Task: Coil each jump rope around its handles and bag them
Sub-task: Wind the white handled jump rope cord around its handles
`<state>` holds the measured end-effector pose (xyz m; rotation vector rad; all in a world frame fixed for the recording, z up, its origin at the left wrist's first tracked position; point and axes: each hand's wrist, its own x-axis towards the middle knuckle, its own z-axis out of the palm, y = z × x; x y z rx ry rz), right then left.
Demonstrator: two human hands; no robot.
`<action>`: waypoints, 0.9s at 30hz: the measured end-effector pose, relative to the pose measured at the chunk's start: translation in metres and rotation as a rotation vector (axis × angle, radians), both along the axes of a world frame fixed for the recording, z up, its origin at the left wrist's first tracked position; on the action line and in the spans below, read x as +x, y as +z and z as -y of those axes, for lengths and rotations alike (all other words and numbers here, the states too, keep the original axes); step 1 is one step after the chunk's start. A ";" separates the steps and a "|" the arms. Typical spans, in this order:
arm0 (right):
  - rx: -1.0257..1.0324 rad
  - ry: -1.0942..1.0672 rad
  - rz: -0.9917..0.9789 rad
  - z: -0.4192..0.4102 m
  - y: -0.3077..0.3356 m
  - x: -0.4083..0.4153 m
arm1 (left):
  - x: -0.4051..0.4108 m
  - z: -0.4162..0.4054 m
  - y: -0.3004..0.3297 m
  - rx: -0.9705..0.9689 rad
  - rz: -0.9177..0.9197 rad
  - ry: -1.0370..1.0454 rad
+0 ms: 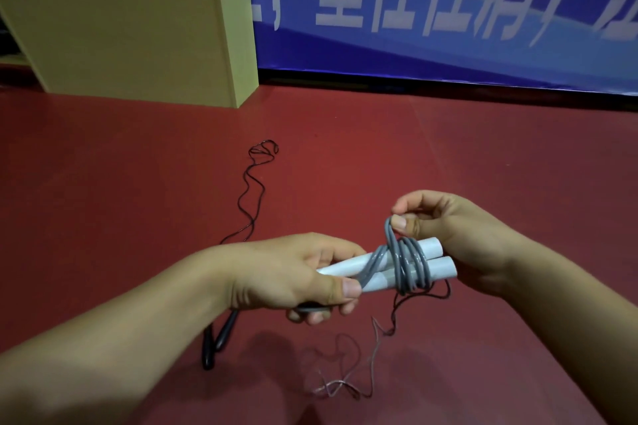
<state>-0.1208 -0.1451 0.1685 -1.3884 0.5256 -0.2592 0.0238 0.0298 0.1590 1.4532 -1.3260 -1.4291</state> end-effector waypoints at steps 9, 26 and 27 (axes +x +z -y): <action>-0.350 0.056 -0.083 -0.006 -0.019 0.007 | -0.006 0.001 -0.003 -0.046 -0.121 0.152; -0.310 0.074 -0.171 -0.022 -0.026 0.023 | 0.026 0.017 -0.032 -0.261 0.340 0.957; -0.326 0.084 -0.184 -0.023 -0.026 0.024 | 0.029 0.017 -0.034 -0.253 0.381 0.972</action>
